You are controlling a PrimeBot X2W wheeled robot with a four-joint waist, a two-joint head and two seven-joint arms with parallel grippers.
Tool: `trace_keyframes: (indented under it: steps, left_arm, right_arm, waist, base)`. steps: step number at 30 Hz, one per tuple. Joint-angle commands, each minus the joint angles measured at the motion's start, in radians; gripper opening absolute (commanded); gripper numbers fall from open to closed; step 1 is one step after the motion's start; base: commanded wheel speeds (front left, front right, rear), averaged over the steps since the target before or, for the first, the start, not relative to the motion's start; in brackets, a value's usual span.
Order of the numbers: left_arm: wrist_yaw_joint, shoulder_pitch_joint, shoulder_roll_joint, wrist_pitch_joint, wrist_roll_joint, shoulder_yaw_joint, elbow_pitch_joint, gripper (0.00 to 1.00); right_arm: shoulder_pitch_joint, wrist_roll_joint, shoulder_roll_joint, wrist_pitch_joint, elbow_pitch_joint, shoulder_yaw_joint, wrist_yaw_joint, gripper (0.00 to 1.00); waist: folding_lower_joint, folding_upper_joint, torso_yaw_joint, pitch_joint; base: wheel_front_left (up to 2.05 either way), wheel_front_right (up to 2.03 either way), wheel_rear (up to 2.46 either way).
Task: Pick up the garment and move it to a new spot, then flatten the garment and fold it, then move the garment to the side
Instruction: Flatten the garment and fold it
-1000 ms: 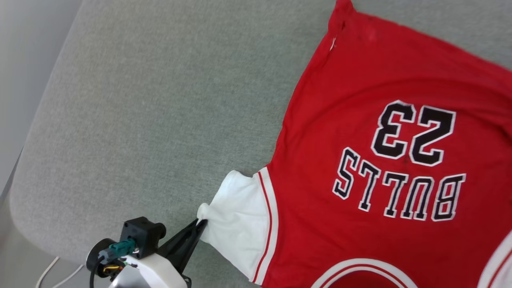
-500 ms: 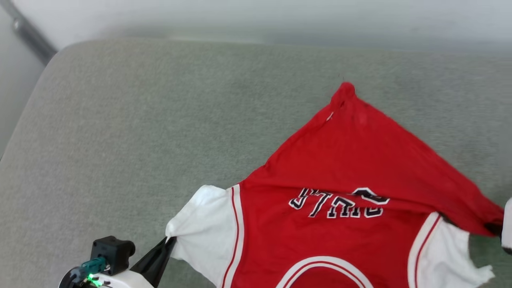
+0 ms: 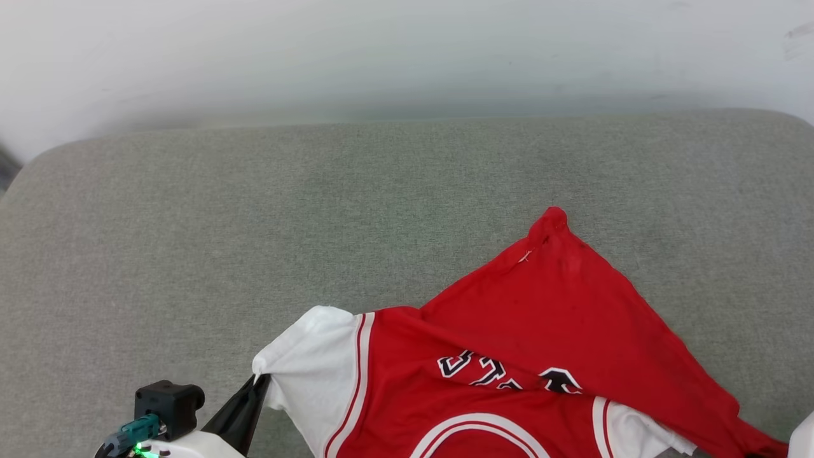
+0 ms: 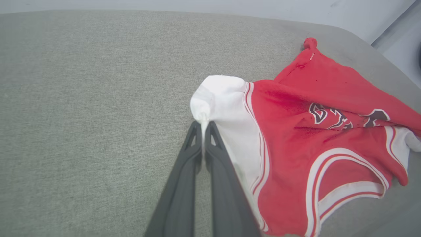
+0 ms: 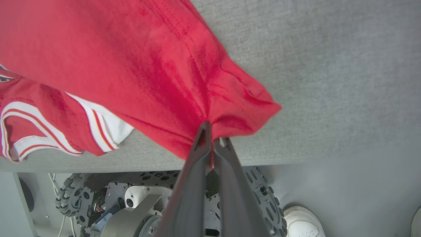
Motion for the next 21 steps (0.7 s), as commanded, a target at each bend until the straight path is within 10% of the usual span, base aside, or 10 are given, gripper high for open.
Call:
trace_keyframes:
  steps: [1, 5, 8, 21]
  left_arm:
    - [0.004, -0.011, -0.004, -0.008, -0.003, 0.003, 0.003, 0.00]
    - [0.008, -0.012, -0.010, -0.014, -0.004, 0.000, 0.004, 0.00]
    - [0.009, -0.014, -0.012, -0.016, -0.006, -0.001, -0.001, 0.00]
    - [0.008, -0.034, 0.009, 0.007, 0.020, -0.025, -0.065, 0.00]
  right_arm:
    - [0.030, 0.008, 0.018, -0.015, -0.008, -0.003, 0.000, 0.00]
    - [0.064, 0.014, 0.030, -0.042, 0.005, 0.008, 0.000, 0.00]
    - [0.055, 0.024, 0.019, -0.079, 0.005, 0.030, 0.000, 1.00]
    - [-0.178, 0.097, -0.089, -0.036, -0.146, 0.109, 0.000, 1.00]
  waist:
    - [0.0002, 0.0000, -0.009, -0.005]
    - [0.0002, 0.0000, -0.014, -0.006]
    - [0.0002, 0.0000, -0.014, -0.005]
    - [0.0002, 0.0000, 0.044, 0.046]
  base:
    - [0.00, 0.00, 0.00]
    - [0.00, 0.00, 0.00]
    - [0.00, 0.00, 0.00]
    - [0.00, 0.00, 0.00]
